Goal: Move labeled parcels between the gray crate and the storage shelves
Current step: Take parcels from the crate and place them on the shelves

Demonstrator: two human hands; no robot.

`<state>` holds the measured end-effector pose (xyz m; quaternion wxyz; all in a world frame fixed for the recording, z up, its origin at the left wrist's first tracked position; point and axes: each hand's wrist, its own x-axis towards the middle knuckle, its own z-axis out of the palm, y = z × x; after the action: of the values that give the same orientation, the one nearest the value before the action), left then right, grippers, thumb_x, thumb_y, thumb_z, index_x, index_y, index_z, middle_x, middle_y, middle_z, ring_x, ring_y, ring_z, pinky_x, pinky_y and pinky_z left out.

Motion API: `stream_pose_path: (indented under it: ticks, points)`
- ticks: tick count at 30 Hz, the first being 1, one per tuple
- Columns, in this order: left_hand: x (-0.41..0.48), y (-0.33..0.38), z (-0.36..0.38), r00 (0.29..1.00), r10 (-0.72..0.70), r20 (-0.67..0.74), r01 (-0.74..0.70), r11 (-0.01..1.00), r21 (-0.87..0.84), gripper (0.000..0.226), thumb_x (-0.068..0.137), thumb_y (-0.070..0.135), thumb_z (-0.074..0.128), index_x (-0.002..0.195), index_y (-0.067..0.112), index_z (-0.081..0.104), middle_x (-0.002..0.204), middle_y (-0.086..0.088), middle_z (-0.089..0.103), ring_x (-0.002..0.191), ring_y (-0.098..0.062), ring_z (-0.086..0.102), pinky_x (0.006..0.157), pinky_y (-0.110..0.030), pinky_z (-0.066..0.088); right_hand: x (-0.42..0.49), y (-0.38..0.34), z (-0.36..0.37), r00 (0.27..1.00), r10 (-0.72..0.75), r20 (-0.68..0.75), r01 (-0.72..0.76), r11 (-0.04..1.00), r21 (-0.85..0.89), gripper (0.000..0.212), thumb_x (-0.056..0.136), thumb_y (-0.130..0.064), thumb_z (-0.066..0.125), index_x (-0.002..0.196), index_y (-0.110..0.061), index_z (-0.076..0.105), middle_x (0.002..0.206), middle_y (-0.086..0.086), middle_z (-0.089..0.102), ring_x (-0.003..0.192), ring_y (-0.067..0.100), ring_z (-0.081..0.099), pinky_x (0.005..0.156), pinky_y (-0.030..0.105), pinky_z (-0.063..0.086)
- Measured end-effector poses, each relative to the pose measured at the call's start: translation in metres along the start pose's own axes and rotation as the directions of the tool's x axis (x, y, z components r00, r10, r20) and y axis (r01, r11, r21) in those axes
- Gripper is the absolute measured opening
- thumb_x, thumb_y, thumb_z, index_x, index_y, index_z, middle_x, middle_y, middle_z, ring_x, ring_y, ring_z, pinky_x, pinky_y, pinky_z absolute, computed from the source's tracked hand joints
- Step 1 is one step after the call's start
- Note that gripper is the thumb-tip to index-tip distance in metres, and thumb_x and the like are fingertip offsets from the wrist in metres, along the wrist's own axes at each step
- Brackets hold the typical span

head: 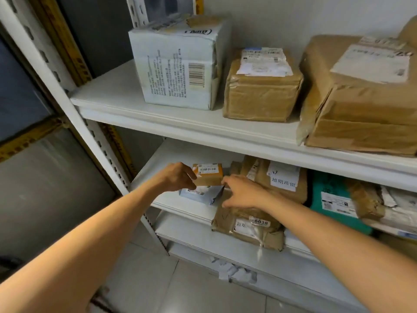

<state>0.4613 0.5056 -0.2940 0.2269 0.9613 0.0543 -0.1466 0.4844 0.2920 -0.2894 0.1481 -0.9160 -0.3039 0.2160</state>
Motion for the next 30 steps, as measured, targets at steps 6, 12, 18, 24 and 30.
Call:
stream_pose_path:
  ticks: [6, 12, 18, 24, 30]
  points:
    - [0.035, -0.042, 0.007, 0.996, 0.075, 0.040, -0.076, 0.997, 0.028, 0.032, 0.078, 0.023, 0.079, 0.109, 0.016, 0.071, 0.103, -0.004, 0.074, 0.091, -0.020, 0.067, 0.087, -0.029, 0.052, 0.038, -0.006, 0.014, 0.995, 0.101, -0.009, -0.101, 0.994, -0.034, 0.059, 0.081, -0.023, 0.074, 0.132, -0.007, 0.048, 0.128, 0.013, 0.052, 0.113, 0.024, 0.053, 0.090, 0.034, 0.048]
    - [0.065, -0.060, 0.012, 0.992, 0.111, 0.055, -0.115, 0.990, 0.087, 0.028, 0.078, 0.027, 0.079, 0.104, 0.018, 0.072, 0.105, -0.002, 0.071, 0.093, -0.022, 0.066, 0.089, -0.037, 0.054, 0.074, 0.005, 0.028, 0.983, 0.182, -0.016, -0.182, 0.983, -0.024, 0.061, 0.076, -0.020, 0.079, 0.130, -0.011, 0.051, 0.124, 0.009, 0.055, 0.105, 0.023, 0.058, 0.088, 0.034, 0.051]
    - [0.095, -0.074, 0.020, 0.994, 0.073, 0.085, -0.082, 0.990, 0.111, 0.030, 0.075, 0.032, 0.080, 0.102, 0.021, 0.072, 0.107, -0.003, 0.071, 0.095, -0.023, 0.064, 0.086, -0.035, 0.053, 0.105, 0.020, 0.034, 0.972, 0.232, -0.027, -0.233, 0.972, -0.030, 0.058, 0.077, -0.018, 0.077, 0.129, -0.010, 0.052, 0.124, 0.008, 0.057, 0.105, 0.023, 0.059, 0.085, 0.031, 0.051]
    - [0.121, -0.075, 0.038, 0.995, 0.037, 0.089, -0.042, 0.998, 0.053, 0.043, 0.078, 0.036, 0.078, 0.112, 0.011, 0.069, 0.108, -0.008, 0.071, 0.091, -0.024, 0.065, 0.087, -0.038, 0.054, 0.139, 0.033, 0.042, 0.946, 0.318, -0.071, -0.311, 0.946, 0.094, 0.054, 0.076, -0.018, 0.077, 0.123, -0.010, 0.051, 0.115, 0.008, 0.062, 0.101, 0.022, 0.061, 0.081, 0.027, 0.050]
    - [0.136, -0.069, 0.051, 0.998, -0.005, 0.064, 0.014, 0.990, -0.139, 0.052, 0.074, 0.038, 0.081, 0.112, 0.007, 0.066, 0.107, -0.008, 0.069, 0.086, -0.019, 0.060, 0.075, -0.027, 0.049, 0.154, 0.036, 0.054, 0.926, 0.361, -0.114, -0.326, 0.914, 0.242, 0.053, 0.080, -0.012, 0.074, 0.129, -0.015, 0.055, 0.126, 0.004, 0.061, 0.116, 0.021, 0.059, 0.086, 0.019, 0.043]
